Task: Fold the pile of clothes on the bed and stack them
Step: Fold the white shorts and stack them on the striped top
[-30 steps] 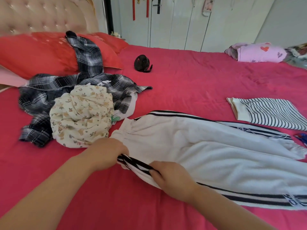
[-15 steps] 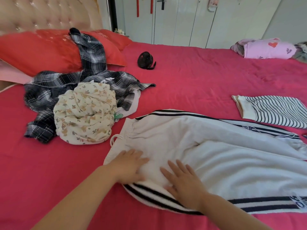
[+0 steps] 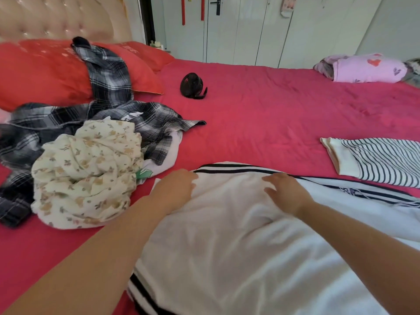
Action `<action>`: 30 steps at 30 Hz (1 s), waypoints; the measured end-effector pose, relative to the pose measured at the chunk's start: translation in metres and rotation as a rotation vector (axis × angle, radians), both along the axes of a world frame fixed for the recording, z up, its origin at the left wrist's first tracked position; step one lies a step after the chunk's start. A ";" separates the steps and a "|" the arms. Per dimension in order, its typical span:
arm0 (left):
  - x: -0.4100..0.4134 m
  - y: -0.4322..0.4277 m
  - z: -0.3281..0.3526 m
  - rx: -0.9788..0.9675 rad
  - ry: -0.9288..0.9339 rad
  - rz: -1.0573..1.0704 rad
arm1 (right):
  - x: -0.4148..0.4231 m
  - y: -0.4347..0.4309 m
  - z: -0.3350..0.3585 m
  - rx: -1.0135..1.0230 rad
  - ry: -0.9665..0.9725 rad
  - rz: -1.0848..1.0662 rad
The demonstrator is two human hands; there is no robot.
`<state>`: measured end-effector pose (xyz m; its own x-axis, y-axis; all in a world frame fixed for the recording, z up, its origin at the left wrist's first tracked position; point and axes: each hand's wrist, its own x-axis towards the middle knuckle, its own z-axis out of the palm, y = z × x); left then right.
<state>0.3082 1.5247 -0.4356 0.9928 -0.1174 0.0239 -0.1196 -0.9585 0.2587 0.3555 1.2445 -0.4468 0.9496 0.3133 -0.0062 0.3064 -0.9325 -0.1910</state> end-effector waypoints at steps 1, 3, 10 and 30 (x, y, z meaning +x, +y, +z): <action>0.013 0.000 -0.003 0.010 -0.020 0.019 | 0.015 -0.004 -0.001 -0.018 0.010 -0.038; 0.037 0.002 -0.012 0.059 -0.037 0.050 | 0.042 -0.010 -0.005 -0.041 0.040 -0.097; 0.083 0.011 -0.052 0.245 0.049 0.169 | 0.094 -0.015 -0.028 -0.248 0.035 -0.193; -0.057 0.002 0.042 -0.177 -0.409 -0.018 | -0.055 -0.086 0.051 0.131 -0.398 -0.020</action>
<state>0.2515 1.5270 -0.3935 0.8954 -0.0939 0.4353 -0.2628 -0.9006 0.3463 0.3000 1.1581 -0.3961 0.8760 0.2681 0.4009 0.3619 -0.9148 -0.1791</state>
